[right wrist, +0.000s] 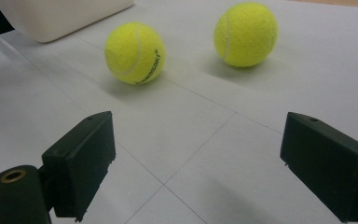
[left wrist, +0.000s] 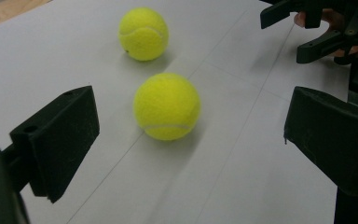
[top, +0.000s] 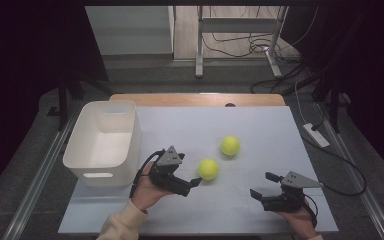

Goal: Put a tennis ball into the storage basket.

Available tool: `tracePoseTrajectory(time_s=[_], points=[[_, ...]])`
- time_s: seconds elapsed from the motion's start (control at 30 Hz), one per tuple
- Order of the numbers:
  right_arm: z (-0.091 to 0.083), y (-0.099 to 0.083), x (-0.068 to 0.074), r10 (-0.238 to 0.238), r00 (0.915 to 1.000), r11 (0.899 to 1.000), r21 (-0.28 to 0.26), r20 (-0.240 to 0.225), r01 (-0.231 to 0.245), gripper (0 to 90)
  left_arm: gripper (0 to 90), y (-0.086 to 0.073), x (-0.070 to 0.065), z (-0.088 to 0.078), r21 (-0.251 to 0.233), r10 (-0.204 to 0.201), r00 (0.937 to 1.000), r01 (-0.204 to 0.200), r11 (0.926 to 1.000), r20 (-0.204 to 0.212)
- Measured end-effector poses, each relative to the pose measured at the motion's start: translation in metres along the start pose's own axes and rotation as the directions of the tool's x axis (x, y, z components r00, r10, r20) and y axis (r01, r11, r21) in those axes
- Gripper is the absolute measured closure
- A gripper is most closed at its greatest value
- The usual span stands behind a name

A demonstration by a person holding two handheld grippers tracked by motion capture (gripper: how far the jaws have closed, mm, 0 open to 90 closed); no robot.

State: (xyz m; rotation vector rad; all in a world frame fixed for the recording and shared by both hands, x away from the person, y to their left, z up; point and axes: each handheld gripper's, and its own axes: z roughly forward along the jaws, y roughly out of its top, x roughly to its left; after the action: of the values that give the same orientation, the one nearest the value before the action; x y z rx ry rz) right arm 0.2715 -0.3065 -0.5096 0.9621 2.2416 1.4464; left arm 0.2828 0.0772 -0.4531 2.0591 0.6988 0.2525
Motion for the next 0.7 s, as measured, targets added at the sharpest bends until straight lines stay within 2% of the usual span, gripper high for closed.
tracePoseTrajectory(time_s=[0.3, 0.6, 0.7], points=[[0.0, 0.0, 0.0, -0.002, 1.0, 1.0, 0.003, 0.002, 0.002, 10.3, 3.7, 0.007, 0.002, 0.009, 0.017, 0.002, 0.9998, -0.002, 0.9999, 0.022], [0.001, 0.0, 0.0, -0.003, 1.0, 1.0, 0.009, 0.003, 0.003, 10.3, 3.6, 0.011, 0.007, 0.021, 0.039, -0.006, 0.9998, 0.005, 0.9992, 0.021], [0.001, 0.0, 0.0, -0.003, 1.0, 1.0, 0.008, 0.002, 0.003, 10.4, 3.4, 0.014, 0.009, 0.026, 0.064, 0.001, 0.9999, -0.002, 0.998, 0.015]])
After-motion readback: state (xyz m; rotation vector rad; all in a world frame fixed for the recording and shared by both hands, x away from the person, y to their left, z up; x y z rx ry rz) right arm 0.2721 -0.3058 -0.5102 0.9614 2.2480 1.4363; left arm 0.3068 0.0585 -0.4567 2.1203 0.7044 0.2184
